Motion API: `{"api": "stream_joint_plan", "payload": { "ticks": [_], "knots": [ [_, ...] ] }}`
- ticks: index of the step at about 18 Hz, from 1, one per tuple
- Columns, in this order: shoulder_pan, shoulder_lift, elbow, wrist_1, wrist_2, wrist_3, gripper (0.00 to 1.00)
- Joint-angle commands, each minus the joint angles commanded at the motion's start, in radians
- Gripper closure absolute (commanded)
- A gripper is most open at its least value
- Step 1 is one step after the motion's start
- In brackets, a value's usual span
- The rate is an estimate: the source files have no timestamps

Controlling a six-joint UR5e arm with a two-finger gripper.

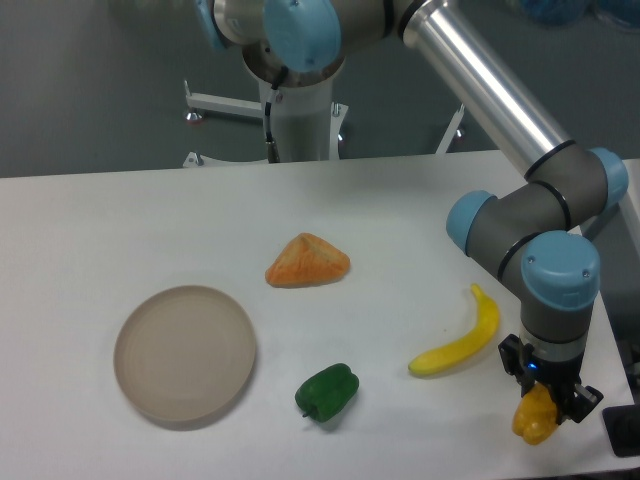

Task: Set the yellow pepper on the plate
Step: 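Lift the held yellow pepper and carry it toward the beige plate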

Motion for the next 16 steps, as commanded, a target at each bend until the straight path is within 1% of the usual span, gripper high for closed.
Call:
{"api": "stream_joint_plan", "payload": {
  "ticks": [4, 6, 9, 12, 13, 14, 16],
  "knots": [
    [-0.005, 0.011, -0.006, -0.002, -0.002, -0.003, 0.41],
    [-0.012, 0.035, -0.03, -0.006, 0.002, -0.023, 0.41],
    [-0.017, 0.081, -0.093, -0.011, -0.003, -0.032, 0.4],
    [-0.026, 0.155, -0.191, -0.012, -0.003, -0.078, 0.4],
    [-0.046, 0.178, -0.221, -0.012, -0.003, -0.099, 0.4],
    [-0.063, 0.214, -0.273, -0.014, 0.003, -0.126, 0.4],
    [-0.087, 0.265, -0.331, -0.02, 0.005, -0.182, 0.4]
  ]
}}
